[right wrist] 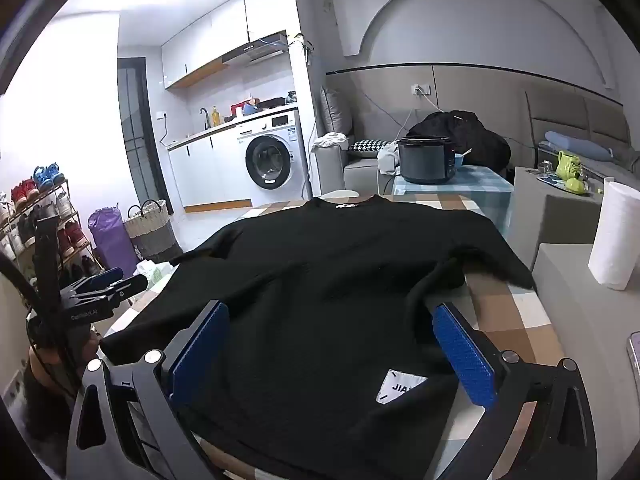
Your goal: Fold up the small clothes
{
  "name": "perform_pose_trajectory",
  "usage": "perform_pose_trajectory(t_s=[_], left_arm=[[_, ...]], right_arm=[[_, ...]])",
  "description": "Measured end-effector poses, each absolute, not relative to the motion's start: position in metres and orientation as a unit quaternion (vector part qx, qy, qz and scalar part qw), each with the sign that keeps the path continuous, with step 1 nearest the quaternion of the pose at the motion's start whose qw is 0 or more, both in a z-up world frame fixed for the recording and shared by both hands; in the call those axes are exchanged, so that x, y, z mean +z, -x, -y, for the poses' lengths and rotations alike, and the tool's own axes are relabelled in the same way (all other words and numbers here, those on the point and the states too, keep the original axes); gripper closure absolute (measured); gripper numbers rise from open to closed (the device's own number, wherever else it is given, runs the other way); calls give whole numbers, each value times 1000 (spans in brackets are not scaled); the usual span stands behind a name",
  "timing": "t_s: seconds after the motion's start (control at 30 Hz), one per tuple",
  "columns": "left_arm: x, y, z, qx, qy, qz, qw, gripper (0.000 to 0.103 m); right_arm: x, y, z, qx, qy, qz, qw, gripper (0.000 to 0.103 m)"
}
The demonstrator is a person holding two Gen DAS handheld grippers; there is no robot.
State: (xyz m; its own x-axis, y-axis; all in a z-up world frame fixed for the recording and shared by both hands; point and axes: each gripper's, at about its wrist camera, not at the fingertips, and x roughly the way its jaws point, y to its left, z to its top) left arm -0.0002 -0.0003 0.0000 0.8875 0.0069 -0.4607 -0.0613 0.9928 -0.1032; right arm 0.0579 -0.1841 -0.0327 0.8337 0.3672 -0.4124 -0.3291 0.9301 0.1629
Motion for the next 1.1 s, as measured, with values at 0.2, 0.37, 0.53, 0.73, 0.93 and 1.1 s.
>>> perform_pose_trajectory(t_s=[0.2,0.37,0.53,0.73,0.93,1.1], left_arm=[[0,-1,0,16,56,-238,970,1],[1,-2,5,15,54,-233,971,1],[3,1,3,14,54,-231,971,1],[3,1,5,15,54,-231,971,1],[6,3,4,14,53,-230,972,1],[6,4,4,15,53,-229,972,1]], right_arm=[[-29,-60,185,177,-43,-227,957,0],[-32,-61,191,177,-58,-224,957,0],[-32,-65,186,176,-61,-233,954,0],[-29,-61,185,172,-57,-225,957,0],[-26,-60,184,172,-56,-226,957,0],[-26,-59,183,171,-56,-226,957,0]])
